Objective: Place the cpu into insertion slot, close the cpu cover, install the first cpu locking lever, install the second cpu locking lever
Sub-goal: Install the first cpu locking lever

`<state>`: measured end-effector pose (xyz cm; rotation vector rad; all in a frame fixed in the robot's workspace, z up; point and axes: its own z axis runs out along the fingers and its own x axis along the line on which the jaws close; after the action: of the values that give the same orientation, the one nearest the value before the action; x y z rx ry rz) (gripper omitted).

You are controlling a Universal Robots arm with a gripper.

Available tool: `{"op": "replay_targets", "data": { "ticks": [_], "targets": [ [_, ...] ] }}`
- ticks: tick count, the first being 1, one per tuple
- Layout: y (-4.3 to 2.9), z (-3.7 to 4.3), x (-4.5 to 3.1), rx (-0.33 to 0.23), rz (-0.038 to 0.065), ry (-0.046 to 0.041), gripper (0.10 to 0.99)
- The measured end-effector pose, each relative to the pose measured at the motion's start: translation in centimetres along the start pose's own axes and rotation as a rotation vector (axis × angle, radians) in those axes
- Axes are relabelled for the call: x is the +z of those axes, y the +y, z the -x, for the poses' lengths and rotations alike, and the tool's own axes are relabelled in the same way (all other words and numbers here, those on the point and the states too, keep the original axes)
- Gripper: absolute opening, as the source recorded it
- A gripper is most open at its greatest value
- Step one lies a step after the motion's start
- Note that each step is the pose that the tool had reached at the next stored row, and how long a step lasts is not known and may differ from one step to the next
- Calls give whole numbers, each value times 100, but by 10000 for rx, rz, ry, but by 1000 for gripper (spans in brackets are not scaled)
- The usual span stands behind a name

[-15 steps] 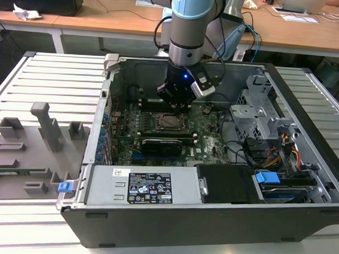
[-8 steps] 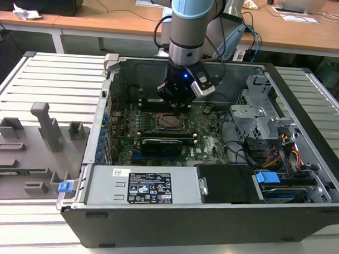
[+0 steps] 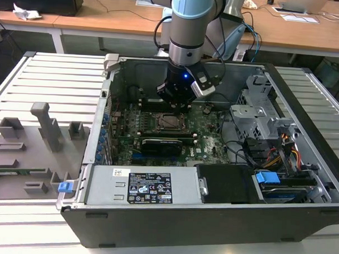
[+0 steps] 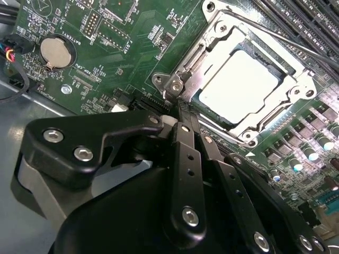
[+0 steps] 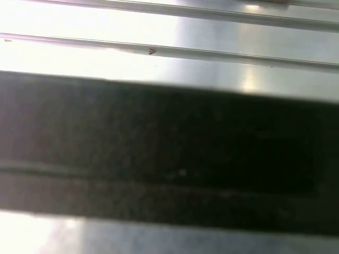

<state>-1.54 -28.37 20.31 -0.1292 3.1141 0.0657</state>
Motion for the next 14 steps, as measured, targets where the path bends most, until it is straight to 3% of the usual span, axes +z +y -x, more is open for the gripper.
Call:
{"op": "replay_targets", "data": {
  "ticks": [7,10,14],
  "targets": [
    [-1,-1,20,0,-9,2,106],
    [0,-1,17,4,129,-11,106],
    [3,2,-80,3,133,-9,106]
  ]
}}
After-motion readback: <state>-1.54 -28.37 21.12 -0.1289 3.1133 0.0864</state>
